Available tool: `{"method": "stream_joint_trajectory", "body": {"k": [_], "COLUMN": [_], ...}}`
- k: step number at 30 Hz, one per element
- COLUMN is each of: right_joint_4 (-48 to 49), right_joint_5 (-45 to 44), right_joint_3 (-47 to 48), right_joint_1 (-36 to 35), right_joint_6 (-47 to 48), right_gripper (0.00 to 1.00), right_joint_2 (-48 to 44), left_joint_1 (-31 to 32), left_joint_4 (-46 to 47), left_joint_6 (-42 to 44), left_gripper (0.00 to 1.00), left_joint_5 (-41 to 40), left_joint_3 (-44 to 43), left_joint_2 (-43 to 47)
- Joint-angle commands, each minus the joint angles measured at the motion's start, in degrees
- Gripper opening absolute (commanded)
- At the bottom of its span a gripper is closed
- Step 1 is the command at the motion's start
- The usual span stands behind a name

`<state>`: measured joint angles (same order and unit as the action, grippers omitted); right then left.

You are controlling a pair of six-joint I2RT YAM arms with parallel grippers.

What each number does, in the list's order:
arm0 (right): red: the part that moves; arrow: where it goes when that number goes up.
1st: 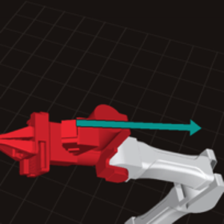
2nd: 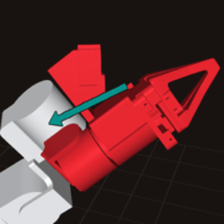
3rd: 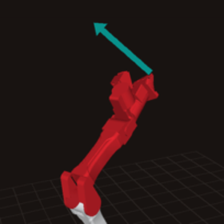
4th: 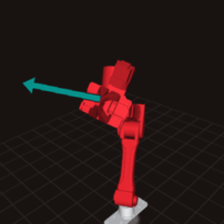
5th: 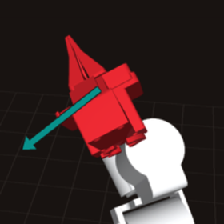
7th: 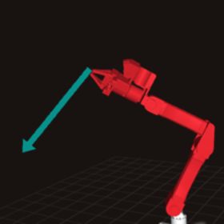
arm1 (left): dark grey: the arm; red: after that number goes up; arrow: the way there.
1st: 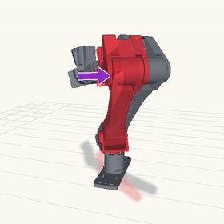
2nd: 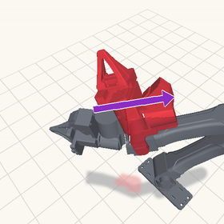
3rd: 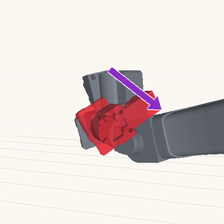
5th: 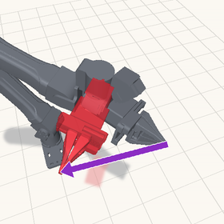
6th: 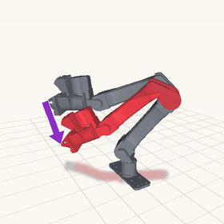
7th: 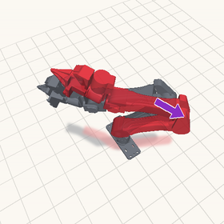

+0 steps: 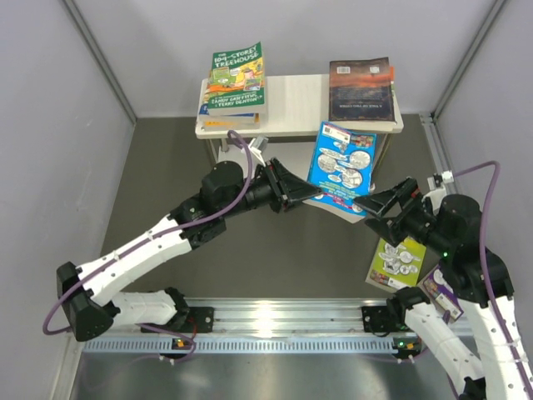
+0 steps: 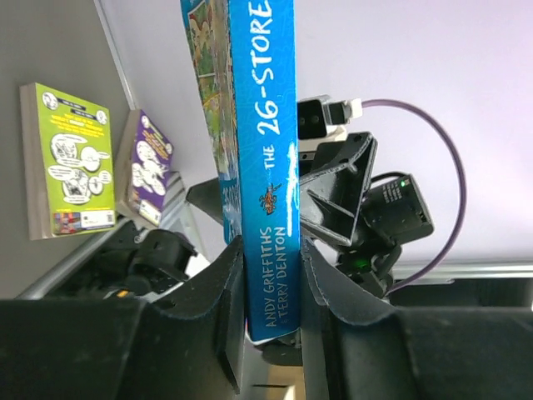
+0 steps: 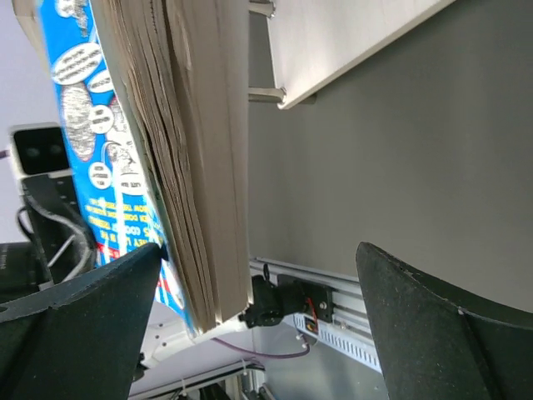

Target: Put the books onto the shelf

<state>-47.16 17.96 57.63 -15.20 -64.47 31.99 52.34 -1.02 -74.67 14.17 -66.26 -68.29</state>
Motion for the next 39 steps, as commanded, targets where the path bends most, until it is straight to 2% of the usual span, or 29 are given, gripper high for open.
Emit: {"method": "stream_joint_trajectory", "body": {"k": [1, 3, 8, 13, 16, 17, 20, 37, 39], "right_joint_4": [4.6, 5.4, 8.0, 8.8, 8.9, 9.2, 10.6, 19.3, 20.4], "right_joint_5": [0.5, 0.7, 1.0, 1.3, 1.3, 1.3, 1.6, 5.2, 5.8], "right_joint_3": [-0.7, -0.9, -1.8, -1.9, -2.5, -2.7, -3.6, -5.4, -5.2], "right_joint_1": [0.2, 0.2, 0.3, 0.2, 0.2, 0.2, 0.2, 0.2, 0.2], "right_joint_6": [-1.3, -1.8, -3.6, -4.0, -3.9, -4.2, -5.2, -9.8, -10.2], "right_gripper": [1.0, 1.0, 1.0, 1.0, 0.86, 0.77, 0.62, 0.51, 0.45], "right_joint_2": [0.4, 0.4, 0.2, 0.4, -0.1, -0.3, -0.6, 1.5, 2.0], "left_joint_1": [-0.7, -1.1, -1.8, -2.2, -2.5, -2.5, -2.6, -2.6, -2.6], "left_joint_4": [19.9, 21.9, 34.7, 41.8, 45.3, 46.3, 47.0, 50.1, 50.1], "left_joint_6": [-8.4, -10.8, -17.8, -23.2, -25.2, -25.3, -26.0, -27.5, -27.5], "left_gripper": [0.0, 0.0, 0.0, 0.0, 0.0, 0.0, 0.0, 0.0, 0.0], "left_joint_5": [2.1, 1.8, 1.2, -0.6, -1.0, -0.9, -0.6, 1.0, 1.6], "left_joint_3": [3.0, 5.3, 11.7, 15.3, 16.6, 16.9, 17.0, 18.4, 18.5], "left_joint_2": [3.4, 3.9, 3.9, 3.2, 2.6, 2.4, 1.8, -1.2, -1.5]}}
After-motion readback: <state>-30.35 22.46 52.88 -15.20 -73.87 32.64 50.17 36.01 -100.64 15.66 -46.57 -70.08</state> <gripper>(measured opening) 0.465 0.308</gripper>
